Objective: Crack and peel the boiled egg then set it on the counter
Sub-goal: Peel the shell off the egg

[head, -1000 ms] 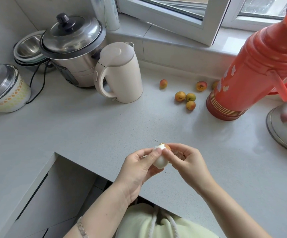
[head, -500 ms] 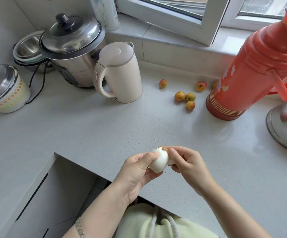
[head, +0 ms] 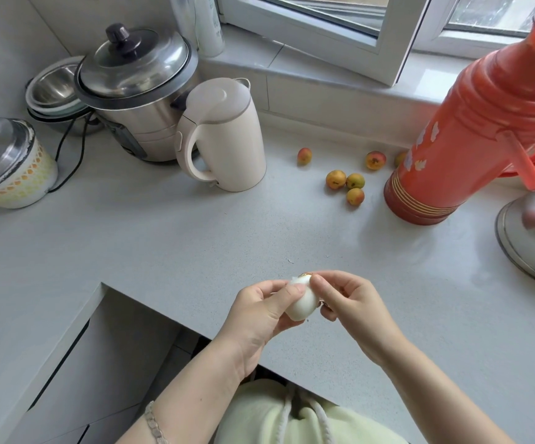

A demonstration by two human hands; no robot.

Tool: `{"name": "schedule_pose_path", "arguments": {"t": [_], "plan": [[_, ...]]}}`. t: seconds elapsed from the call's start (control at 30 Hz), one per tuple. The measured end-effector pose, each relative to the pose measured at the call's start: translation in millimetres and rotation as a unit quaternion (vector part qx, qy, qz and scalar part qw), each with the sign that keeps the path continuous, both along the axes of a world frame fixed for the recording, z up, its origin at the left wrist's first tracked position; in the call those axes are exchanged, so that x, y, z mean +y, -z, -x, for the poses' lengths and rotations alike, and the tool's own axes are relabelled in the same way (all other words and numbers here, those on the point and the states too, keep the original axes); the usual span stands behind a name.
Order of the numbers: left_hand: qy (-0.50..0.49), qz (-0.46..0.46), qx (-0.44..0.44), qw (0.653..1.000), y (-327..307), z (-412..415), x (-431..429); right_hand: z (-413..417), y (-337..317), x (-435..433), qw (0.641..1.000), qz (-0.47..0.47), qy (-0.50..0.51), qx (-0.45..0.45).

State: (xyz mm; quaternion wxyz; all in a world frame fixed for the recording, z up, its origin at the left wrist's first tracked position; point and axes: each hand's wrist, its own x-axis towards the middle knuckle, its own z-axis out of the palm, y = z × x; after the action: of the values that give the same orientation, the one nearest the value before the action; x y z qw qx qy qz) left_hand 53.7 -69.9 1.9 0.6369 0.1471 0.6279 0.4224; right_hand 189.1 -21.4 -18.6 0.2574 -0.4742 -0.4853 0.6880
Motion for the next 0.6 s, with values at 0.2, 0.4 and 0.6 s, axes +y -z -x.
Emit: {"name": "schedule_pose_path", "arguments": {"t": [0.2, 0.4, 0.6], "plan": [[0.025, -0.018, -0.012, 0.999, -1.8, 2.6, 1.7, -2.4, 2.6, 3.6, 1.0, 0.002, 0.005, 0.019], [0.057, -0.034, 0.005, 0.998, -1.6, 7.0, 2.7, -5.8, 2.7, 6.4, 1.0, 0.003, -0.008, 0.013], [0.089, -0.051, 0.106, 0.989, -0.4, 9.3, 4.0, -6.2, 4.8, 9.7, 0.999, 0.006, 0.034, -0.01]]}}
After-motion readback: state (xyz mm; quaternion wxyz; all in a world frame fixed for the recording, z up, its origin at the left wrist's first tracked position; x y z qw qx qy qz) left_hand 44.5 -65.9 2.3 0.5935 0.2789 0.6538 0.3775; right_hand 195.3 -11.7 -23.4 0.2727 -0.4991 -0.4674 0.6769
